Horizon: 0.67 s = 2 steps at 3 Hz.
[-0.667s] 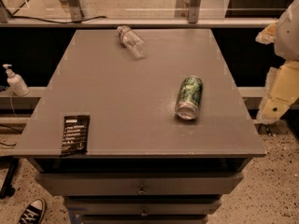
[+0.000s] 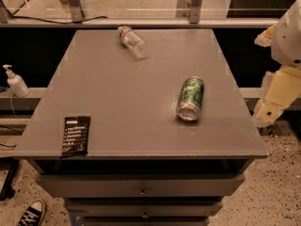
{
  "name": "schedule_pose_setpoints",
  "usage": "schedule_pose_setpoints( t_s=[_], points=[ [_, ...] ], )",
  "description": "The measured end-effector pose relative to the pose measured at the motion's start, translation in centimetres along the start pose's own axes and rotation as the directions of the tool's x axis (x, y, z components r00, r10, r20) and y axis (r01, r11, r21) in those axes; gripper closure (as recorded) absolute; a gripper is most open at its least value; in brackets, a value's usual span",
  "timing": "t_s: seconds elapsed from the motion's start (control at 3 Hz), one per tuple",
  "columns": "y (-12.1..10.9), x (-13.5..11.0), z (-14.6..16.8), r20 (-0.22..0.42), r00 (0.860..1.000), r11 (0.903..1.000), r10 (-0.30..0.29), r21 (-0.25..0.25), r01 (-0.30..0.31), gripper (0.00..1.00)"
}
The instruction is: Move rxbar chocolate near water bottle
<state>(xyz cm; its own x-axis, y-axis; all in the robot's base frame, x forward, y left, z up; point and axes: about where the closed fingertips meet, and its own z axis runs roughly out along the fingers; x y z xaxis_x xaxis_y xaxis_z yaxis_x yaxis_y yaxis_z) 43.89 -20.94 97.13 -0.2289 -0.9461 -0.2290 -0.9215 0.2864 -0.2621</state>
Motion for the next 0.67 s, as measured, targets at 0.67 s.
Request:
schedule_pose_setpoints(
  t_s=[0.67],
  points=[
    [1.9, -7.1, 5.1, 0.254, 0.967, 0.9997, 0.018, -0.018, -0.013, 0.00]
  ],
)
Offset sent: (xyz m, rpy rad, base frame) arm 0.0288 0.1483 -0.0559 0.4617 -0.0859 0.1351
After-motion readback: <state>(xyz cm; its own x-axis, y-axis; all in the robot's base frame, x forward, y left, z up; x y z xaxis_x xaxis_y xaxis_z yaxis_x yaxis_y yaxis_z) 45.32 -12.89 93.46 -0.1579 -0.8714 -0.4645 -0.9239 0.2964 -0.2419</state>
